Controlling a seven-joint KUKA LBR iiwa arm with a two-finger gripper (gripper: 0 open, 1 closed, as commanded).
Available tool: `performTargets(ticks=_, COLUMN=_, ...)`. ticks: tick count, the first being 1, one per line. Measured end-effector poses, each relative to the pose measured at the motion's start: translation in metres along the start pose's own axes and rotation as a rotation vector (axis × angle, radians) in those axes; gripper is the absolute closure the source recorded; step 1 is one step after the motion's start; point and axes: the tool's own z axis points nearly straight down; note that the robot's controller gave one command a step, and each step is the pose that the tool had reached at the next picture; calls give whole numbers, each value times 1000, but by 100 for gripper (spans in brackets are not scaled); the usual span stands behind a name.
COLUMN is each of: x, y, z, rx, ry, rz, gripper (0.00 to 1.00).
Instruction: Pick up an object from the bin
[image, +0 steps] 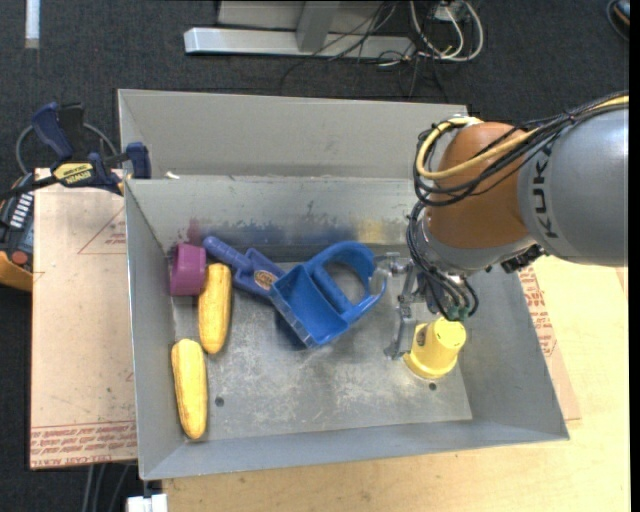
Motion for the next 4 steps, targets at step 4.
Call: performTargets(ticks=4, x=-67, y=53, z=65, rx=3, ry=10, rz=229, gripper=0)
